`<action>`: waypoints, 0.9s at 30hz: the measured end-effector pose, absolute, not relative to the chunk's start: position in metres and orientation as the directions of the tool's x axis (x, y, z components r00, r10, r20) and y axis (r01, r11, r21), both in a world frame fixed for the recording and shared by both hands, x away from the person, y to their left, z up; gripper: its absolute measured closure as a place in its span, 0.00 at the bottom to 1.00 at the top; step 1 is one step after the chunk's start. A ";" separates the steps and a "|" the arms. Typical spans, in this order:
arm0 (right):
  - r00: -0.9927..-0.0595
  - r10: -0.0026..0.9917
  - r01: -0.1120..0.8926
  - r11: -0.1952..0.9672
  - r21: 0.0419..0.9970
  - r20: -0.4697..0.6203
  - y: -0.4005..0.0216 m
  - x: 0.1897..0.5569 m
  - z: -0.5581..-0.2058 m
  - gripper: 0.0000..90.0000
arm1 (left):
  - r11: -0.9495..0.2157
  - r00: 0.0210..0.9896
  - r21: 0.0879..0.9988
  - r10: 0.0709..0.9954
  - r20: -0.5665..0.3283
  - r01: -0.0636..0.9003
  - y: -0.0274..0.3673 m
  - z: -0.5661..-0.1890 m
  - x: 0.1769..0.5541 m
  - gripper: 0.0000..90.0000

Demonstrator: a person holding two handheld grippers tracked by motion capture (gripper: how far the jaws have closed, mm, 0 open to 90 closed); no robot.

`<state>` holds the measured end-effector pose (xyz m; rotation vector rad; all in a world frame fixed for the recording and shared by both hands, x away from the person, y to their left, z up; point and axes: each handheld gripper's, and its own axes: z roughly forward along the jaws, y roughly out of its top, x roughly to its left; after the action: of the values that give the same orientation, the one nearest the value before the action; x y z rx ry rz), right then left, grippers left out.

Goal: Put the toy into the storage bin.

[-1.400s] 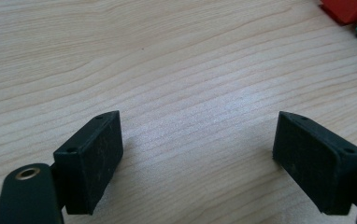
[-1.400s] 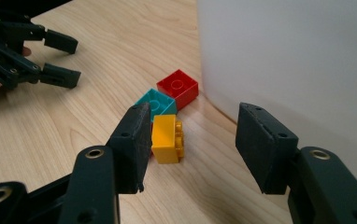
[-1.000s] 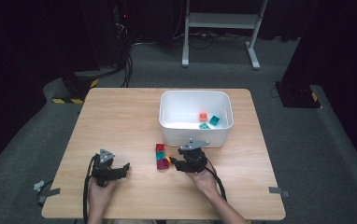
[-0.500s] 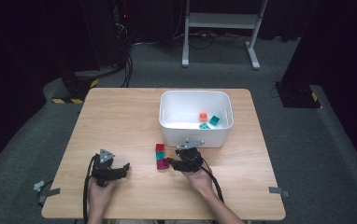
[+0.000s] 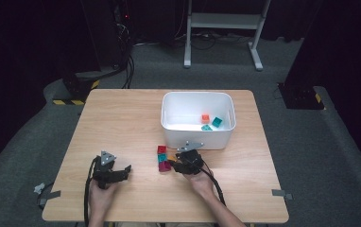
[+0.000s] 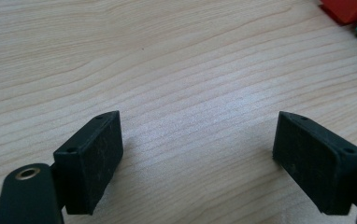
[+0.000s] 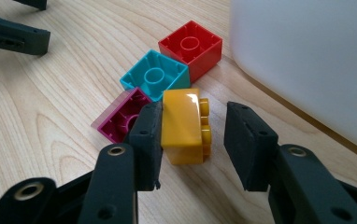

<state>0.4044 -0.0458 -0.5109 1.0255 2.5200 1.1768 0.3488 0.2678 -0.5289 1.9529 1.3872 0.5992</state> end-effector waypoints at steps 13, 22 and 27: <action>-0.762 0.639 0.496 0.470 0.730 0.106 -0.046 0.404 -0.510 0.74 | -0.221 0.333 0.735 0.943 -0.007 0.641 0.268 -0.529 0.349 0.18; -0.761 0.638 0.501 0.469 0.728 0.113 -0.050 0.404 -0.508 0.74 | -0.220 0.332 0.736 0.943 -0.008 0.641 0.268 -0.529 0.349 0.18; -0.766 0.633 0.491 0.470 0.733 0.108 -0.054 0.401 -0.502 0.75 | -0.219 0.332 0.736 0.943 -0.008 0.641 0.268 -0.529 0.349 0.18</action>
<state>0.4014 -0.0539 -0.5025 0.9808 2.5354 1.1763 0.3488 0.2678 -0.5289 1.9523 1.3875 0.5992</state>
